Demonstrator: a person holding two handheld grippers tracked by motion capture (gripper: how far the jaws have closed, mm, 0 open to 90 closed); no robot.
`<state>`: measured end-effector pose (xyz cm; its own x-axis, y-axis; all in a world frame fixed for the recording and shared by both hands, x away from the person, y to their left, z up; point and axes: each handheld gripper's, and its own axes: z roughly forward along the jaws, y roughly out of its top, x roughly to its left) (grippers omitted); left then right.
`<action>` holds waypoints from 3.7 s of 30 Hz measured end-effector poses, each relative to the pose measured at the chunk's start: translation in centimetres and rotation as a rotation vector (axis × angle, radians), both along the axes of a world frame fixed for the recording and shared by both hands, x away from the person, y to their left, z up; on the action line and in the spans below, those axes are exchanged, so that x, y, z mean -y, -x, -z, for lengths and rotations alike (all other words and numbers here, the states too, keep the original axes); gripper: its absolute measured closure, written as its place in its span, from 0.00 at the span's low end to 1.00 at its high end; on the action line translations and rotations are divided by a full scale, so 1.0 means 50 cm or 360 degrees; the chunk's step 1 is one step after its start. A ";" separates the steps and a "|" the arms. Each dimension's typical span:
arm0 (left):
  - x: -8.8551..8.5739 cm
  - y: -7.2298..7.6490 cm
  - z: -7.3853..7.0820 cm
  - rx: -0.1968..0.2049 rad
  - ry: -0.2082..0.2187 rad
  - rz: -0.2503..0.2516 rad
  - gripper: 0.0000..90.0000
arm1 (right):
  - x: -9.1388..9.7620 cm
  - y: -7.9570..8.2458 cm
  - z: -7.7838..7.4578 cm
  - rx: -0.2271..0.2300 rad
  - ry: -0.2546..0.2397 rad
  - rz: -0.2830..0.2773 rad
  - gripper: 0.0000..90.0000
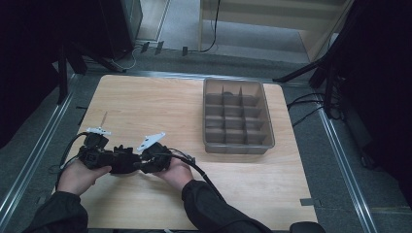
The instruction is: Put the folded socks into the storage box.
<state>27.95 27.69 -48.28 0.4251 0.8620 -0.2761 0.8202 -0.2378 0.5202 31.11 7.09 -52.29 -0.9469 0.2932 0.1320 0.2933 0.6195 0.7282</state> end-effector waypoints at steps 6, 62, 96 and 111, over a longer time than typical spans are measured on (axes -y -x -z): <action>0.014 -0.015 0.024 -0.0024 -0.0063 0.0035 0.92 | 0.033 -0.002 0.000 0.0004 0.0027 0.0038 0.72; -0.119 -0.020 0.067 -0.0124 0.0026 -0.0168 0.74 | -0.043 -0.034 0.007 -0.0029 0.0115 0.0024 0.87; -0.048 -0.026 0.077 -0.0058 -0.0055 0.0066 0.74 | -0.044 -0.035 0.012 -0.0044 0.0139 0.0013 0.83; -0.044 -0.027 0.076 -0.0048 -0.0096 0.0052 0.76 | -0.054 -0.039 -0.032 -0.0079 0.0034 0.0037 0.65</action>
<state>29.30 29.89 -52.11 0.4457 0.8632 -0.2372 0.8265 -0.2950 0.4795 33.05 9.79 -50.68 -0.9322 0.3182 0.1723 0.3433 0.6273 0.6990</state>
